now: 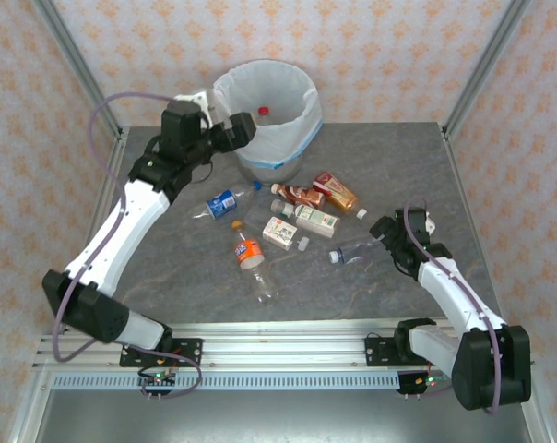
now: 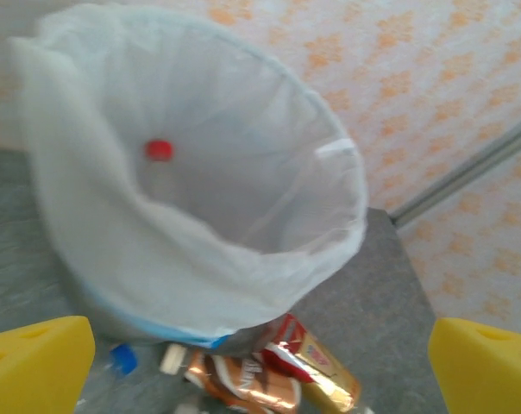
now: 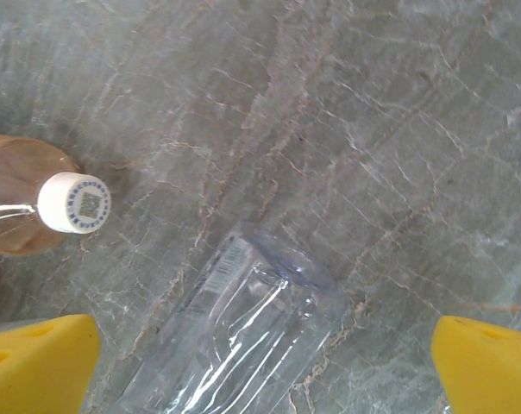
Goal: Put the plastic bottles in the bin
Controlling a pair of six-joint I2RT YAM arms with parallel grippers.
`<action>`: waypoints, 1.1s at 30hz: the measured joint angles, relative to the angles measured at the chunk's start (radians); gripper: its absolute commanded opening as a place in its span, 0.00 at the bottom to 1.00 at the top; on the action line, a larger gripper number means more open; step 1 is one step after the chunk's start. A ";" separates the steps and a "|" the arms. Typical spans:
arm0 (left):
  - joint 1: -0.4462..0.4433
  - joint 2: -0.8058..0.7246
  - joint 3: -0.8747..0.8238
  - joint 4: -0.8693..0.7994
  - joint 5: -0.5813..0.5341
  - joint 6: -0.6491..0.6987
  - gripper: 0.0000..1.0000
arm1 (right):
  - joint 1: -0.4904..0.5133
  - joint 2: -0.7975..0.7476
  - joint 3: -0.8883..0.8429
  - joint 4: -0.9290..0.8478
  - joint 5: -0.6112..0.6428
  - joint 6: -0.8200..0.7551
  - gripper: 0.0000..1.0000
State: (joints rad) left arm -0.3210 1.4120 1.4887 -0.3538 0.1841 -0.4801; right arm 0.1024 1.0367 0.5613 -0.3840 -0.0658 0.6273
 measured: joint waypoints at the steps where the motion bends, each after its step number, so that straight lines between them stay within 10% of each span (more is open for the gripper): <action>1: 0.000 -0.036 -0.035 0.001 -0.030 -0.001 1.00 | 0.000 0.002 0.000 -0.005 0.000 0.015 0.96; 12: 0.004 -0.291 -0.310 0.013 -0.416 -0.104 1.00 | 0.000 0.087 0.037 -0.047 -0.081 0.285 0.80; 33: 0.055 -0.274 -0.376 -0.069 -0.504 -0.184 1.00 | 0.000 0.365 0.155 -0.072 -0.151 0.576 0.81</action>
State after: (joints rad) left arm -0.2657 1.1378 1.1130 -0.4229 -0.3195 -0.6640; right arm 0.1024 1.4014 0.7166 -0.4561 -0.2173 1.2034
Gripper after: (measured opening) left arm 0.999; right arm 0.809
